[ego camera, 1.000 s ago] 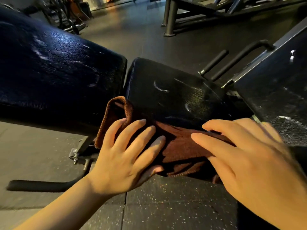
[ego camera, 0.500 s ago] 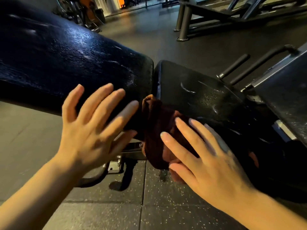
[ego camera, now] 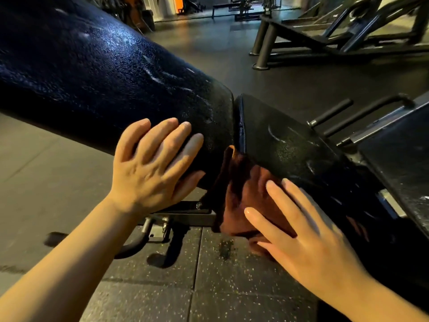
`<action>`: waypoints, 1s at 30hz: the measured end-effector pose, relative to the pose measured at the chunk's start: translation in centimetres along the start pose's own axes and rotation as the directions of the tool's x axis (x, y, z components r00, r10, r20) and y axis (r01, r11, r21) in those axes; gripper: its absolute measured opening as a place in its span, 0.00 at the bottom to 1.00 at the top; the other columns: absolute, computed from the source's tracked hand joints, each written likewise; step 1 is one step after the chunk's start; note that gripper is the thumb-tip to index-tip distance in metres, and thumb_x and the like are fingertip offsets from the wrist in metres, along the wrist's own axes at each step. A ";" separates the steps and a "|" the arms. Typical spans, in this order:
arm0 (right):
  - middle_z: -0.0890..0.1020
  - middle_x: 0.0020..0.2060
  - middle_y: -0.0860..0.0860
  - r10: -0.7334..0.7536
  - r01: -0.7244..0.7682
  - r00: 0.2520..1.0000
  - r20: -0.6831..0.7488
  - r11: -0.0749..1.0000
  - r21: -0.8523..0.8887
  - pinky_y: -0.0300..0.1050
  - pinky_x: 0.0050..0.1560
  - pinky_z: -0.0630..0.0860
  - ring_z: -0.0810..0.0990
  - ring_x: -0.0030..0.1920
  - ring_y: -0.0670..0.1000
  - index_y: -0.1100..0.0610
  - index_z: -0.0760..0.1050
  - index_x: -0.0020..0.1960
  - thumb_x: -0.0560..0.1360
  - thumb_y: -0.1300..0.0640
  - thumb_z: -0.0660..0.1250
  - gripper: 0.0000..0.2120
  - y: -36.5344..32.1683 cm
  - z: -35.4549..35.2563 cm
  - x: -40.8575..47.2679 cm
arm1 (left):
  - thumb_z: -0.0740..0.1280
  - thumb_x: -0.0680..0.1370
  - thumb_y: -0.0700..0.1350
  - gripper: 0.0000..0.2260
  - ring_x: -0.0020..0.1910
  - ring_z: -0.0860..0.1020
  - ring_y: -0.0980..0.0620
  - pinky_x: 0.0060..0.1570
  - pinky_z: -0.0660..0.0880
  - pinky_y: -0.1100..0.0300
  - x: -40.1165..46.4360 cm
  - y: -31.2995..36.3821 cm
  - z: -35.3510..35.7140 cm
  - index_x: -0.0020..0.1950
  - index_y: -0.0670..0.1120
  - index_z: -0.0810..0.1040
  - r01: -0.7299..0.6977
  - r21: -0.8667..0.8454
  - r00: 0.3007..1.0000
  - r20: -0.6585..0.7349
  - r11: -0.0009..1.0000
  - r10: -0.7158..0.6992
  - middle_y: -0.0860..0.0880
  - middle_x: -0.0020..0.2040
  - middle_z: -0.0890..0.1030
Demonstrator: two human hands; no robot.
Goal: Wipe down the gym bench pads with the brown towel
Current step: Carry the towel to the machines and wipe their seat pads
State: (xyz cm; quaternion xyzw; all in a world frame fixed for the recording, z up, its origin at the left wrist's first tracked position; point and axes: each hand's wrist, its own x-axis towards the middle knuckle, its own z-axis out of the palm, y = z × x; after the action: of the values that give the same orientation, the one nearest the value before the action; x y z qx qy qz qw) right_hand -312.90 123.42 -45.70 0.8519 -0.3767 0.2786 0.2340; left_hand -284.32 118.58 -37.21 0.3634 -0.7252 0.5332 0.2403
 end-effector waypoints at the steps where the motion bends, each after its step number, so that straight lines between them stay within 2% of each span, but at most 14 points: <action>1: 0.64 0.74 0.59 -0.004 0.005 1.000 0.014 1.000 -0.011 0.64 0.64 0.71 0.66 0.73 0.63 0.47 0.60 0.77 0.79 0.45 0.62 0.28 0.7 0.0 -1.4 | 0.63 0.81 0.53 0.20 0.64 0.72 0.41 0.69 0.58 0.47 0.0 0.2 0.0 0.65 0.41 0.79 0.020 -0.004 1.000 -0.001 1.000 -0.020 0.39 0.61 0.81; 5: 0.64 0.74 0.59 0.059 -0.060 0.997 0.042 0.998 0.018 0.69 0.63 0.72 0.63 0.75 0.63 0.45 0.55 0.79 0.78 0.45 0.63 0.33 2.0 -0.3 -5.0 | 0.62 0.80 0.52 0.19 0.64 0.72 0.40 0.71 0.57 0.45 -0.2 1.2 0.3 0.63 0.40 0.80 0.089 -0.004 0.996 -0.013 0.996 -0.089 0.38 0.61 0.81; 8: 0.65 0.73 0.60 0.086 -0.089 0.995 0.051 0.994 0.070 0.73 0.62 0.70 0.65 0.73 0.66 0.44 0.56 0.78 0.77 0.41 0.61 0.31 1.0 -0.3 -3.3 | 0.63 0.79 0.52 0.19 0.64 0.72 0.40 0.70 0.58 0.44 -0.1 1.4 0.6 0.62 0.41 0.81 0.089 0.005 0.996 -0.030 0.996 -0.088 0.40 0.60 0.82; 10: 0.65 0.72 0.61 0.092 -0.094 0.994 0.055 0.995 0.040 0.73 0.62 0.69 0.67 0.72 0.68 0.43 0.55 0.78 0.77 0.41 0.60 0.31 0.0 -0.1 -1.1 | 0.63 0.79 0.52 0.18 0.63 0.72 0.40 0.69 0.58 0.43 -0.1 1.4 0.7 0.61 0.42 0.82 0.085 -0.004 0.996 -0.031 0.996 -0.085 0.40 0.59 0.82; 13: 0.64 0.71 0.62 0.077 -0.078 0.995 0.067 0.997 0.016 0.75 0.59 0.71 0.67 0.71 0.70 0.45 0.58 0.76 0.77 0.43 0.60 0.30 -0.8 0.5 1.8 | 0.63 0.79 0.51 0.18 0.64 0.71 0.40 0.69 0.58 0.43 -0.1 1.5 0.5 0.62 0.42 0.82 0.088 -0.009 0.996 -0.008 0.996 -0.088 0.40 0.60 0.81; 15: 0.64 0.71 0.62 0.060 -0.063 0.995 0.081 0.997 0.033 0.75 0.56 0.73 0.68 0.70 0.70 0.47 0.62 0.74 0.76 0.42 0.63 0.28 -1.1 0.7 3.3 | 0.62 0.80 0.51 0.18 0.65 0.71 0.40 0.69 0.57 0.41 -0.1 1.7 0.2 0.63 0.42 0.81 0.093 0.000 0.995 0.033 0.996 -0.093 0.40 0.60 0.81; 18: 0.65 0.73 0.61 0.057 -0.064 0.996 0.072 0.994 0.086 0.74 0.58 0.73 0.66 0.72 0.68 0.47 0.65 0.72 0.76 0.41 0.63 0.26 -1.0 0.5 3.9 | 0.61 0.81 0.51 0.18 0.67 0.70 0.39 0.70 0.54 0.39 0.1 2.9 -0.7 0.67 0.44 0.77 0.019 -0.054 0.992 0.123 0.998 -0.012 0.41 0.63 0.79; 21: 0.64 0.76 0.58 0.042 -0.050 0.998 0.044 0.980 0.195 0.69 0.65 0.70 0.62 0.76 0.63 0.45 0.65 0.71 0.78 0.44 0.60 0.22 0.3 0.3 2.0 | 0.57 0.83 0.49 0.18 0.68 0.71 0.41 0.70 0.58 0.40 1.2 5.3 -2.0 0.70 0.44 0.72 -0.033 -0.284 0.986 0.146 0.958 0.077 0.40 0.66 0.77; 23: 0.62 0.77 0.55 0.042 -0.053 0.998 0.054 0.973 0.224 0.63 0.71 0.66 0.59 0.77 0.58 0.45 0.62 0.74 0.78 0.45 0.60 0.25 1.9 0.4 -0.4 | 0.54 0.84 0.49 0.18 0.69 0.71 0.41 0.69 0.60 0.41 2.4 6.7 -2.7 0.70 0.45 0.70 -0.042 -0.400 0.986 0.133 0.915 0.103 0.40 0.68 0.74; 25: 0.61 0.76 0.53 0.058 -0.074 0.995 0.081 0.972 0.224 0.55 0.75 0.58 0.54 0.78 0.52 0.45 0.58 0.76 0.78 0.43 0.59 0.28 3.7 0.7 -3.1 | 0.54 0.84 0.52 0.18 0.69 0.71 0.42 0.70 0.60 0.44 3.3 7.9 -2.9 0.70 0.46 0.70 -0.078 -0.448 0.980 0.131 0.891 0.152 0.41 0.68 0.73; 27: 0.64 0.72 0.54 0.072 -0.090 0.993 0.096 0.975 0.204 0.48 0.76 0.52 0.48 0.79 0.48 0.49 0.63 0.72 0.77 0.41 0.59 0.26 5.5 0.9 -5.7 | 0.55 0.84 0.54 0.18 0.68 0.72 0.43 0.72 0.59 0.45 3.5 9.3 -2.6 0.68 0.46 0.72 -0.111 -0.480 0.962 0.169 0.870 0.216 0.41 0.65 0.77; 30: 0.68 0.66 0.54 0.098 -0.116 0.989 0.110 0.979 0.165 0.44 0.76 0.53 0.47 0.79 0.47 0.53 0.68 0.64 0.81 0.38 0.53 0.22 7.7 1.0 -9.4 | 0.61 0.82 0.54 0.16 0.65 0.75 0.43 0.72 0.58 0.44 3.2 11.3 -1.8 0.64 0.46 0.75 -0.140 -0.500 0.938 0.211 0.855 0.277 0.43 0.60 0.81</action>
State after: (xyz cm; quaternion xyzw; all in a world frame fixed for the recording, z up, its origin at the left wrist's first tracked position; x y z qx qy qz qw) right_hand -323.80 122.96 -51.13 0.8603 -0.4081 0.2787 0.1254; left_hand -295.25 121.29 -41.06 0.2819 -0.8955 0.3053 0.1597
